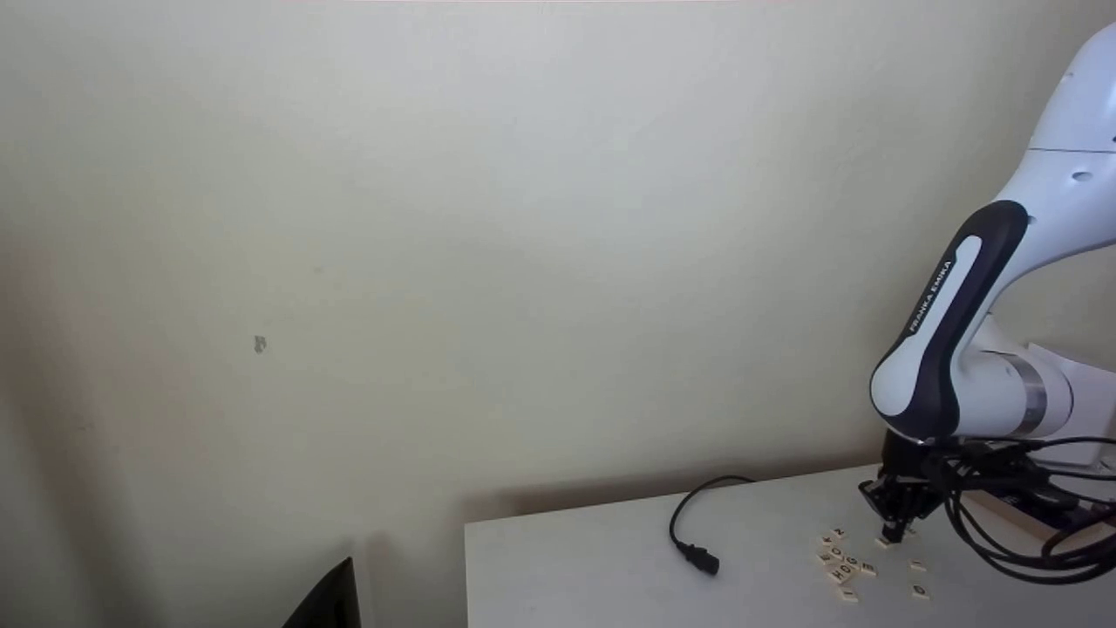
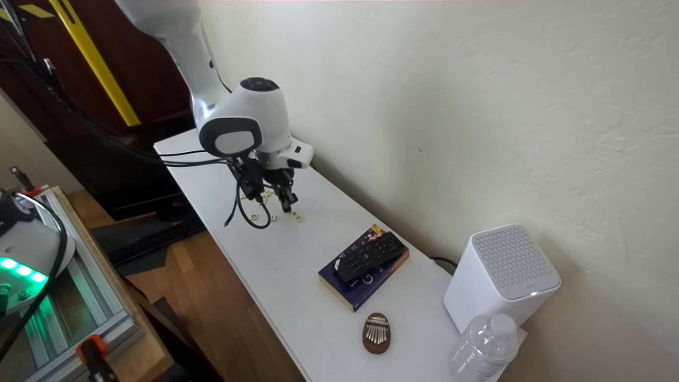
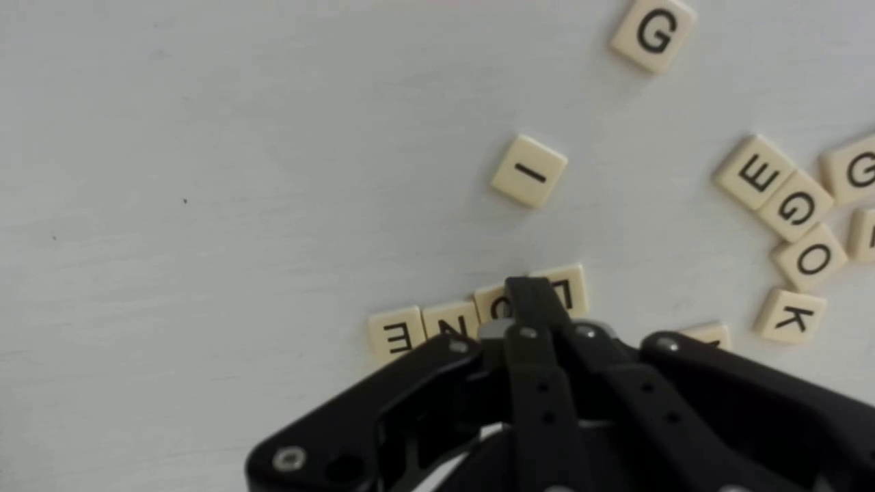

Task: Spell the word 'Line'.

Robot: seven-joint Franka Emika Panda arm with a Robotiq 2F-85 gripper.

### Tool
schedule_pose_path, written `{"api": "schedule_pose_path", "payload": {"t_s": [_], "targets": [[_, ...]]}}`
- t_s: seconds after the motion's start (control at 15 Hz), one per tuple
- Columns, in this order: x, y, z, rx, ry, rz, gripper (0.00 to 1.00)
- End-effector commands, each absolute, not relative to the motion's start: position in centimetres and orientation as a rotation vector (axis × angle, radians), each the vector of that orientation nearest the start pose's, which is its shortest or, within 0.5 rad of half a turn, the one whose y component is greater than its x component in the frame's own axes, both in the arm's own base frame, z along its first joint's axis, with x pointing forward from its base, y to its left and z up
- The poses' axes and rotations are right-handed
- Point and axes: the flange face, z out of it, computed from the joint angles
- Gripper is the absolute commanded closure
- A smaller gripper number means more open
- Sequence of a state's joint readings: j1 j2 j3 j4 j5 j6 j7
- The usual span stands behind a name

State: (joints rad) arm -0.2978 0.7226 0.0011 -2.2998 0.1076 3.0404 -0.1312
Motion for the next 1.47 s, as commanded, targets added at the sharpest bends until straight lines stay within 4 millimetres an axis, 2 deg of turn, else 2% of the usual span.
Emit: {"api": "schedule_pose_path", "payload": {"t_s": [0.0, 1.0, 1.4], "targets": [[46.5, -15.1, 3.4, -3.113, 0.397, -0.012, 1.00], [48.9, -15.6, 2.5, -3.064, 0.417, -0.022, 1.00], [50.3, -14.9, 2.5, -3.051, 0.419, -0.067, 1.00]]}}
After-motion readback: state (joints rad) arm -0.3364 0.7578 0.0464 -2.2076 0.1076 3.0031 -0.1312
